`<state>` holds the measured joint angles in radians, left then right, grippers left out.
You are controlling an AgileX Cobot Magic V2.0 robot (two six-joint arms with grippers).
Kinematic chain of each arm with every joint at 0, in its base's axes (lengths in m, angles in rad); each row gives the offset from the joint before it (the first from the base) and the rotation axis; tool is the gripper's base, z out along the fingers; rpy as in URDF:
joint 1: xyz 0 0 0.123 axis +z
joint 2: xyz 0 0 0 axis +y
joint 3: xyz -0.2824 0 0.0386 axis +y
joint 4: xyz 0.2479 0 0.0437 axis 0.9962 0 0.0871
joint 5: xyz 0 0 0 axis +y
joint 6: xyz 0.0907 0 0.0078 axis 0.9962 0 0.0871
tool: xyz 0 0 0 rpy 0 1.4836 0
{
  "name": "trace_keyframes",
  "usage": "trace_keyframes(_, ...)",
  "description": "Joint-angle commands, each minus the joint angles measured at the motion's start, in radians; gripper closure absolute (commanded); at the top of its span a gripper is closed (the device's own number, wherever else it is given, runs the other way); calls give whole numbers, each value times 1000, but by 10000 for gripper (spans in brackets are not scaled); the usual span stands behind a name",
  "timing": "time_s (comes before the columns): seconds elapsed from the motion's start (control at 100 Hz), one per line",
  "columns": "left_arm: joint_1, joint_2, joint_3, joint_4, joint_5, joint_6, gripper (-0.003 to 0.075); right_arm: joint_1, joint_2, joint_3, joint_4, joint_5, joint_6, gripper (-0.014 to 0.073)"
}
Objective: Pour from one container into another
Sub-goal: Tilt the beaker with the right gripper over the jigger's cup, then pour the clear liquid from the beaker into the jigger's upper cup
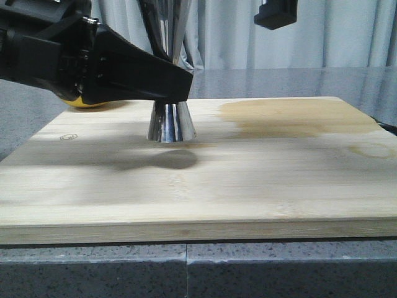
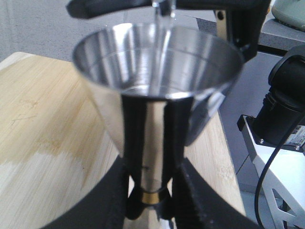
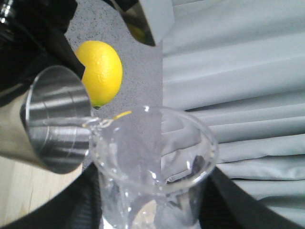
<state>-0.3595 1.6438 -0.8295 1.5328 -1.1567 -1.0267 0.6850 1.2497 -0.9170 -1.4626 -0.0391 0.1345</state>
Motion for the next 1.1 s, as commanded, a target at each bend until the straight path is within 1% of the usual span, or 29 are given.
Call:
trace_keyframes(0.0,-8,-45,-25,-40,-206,-8,618,-1,-23,-39,-15,-11,0,335)
trace_keyframes(1.09,-8,-45,-28,-22,-206,-8,618,-1,-23,-39,-92,-9,0,335)
